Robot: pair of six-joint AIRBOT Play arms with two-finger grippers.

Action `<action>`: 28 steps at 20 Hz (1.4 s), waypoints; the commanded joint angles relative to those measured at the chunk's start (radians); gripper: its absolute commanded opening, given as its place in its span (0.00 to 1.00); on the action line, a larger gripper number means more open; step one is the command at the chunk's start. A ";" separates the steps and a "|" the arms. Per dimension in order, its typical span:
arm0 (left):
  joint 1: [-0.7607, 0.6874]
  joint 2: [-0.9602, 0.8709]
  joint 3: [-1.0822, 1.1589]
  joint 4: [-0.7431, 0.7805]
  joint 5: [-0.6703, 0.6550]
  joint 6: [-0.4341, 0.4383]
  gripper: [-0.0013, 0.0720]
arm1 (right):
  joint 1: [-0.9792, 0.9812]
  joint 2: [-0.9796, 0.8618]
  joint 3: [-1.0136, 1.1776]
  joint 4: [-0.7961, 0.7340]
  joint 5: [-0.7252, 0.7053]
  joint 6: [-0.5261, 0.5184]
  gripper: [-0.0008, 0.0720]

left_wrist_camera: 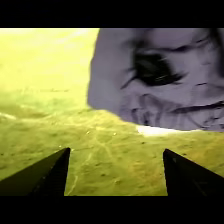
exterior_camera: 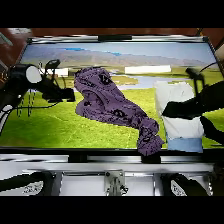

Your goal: Fold the shirts.

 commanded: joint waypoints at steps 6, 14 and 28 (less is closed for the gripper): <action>0.178 -0.125 -0.224 -0.318 0.199 0.262 1.00 | 0.061 -0.019 -0.195 0.071 0.162 0.086 0.76; 0.092 -0.212 -0.223 -0.462 0.346 0.322 1.00 | 0.061 -0.094 -0.196 0.070 0.120 0.114 0.76; 0.080 -0.206 -0.219 -0.515 0.326 0.385 0.10 | 0.039 -0.179 -0.335 -0.125 -0.024 0.002 0.86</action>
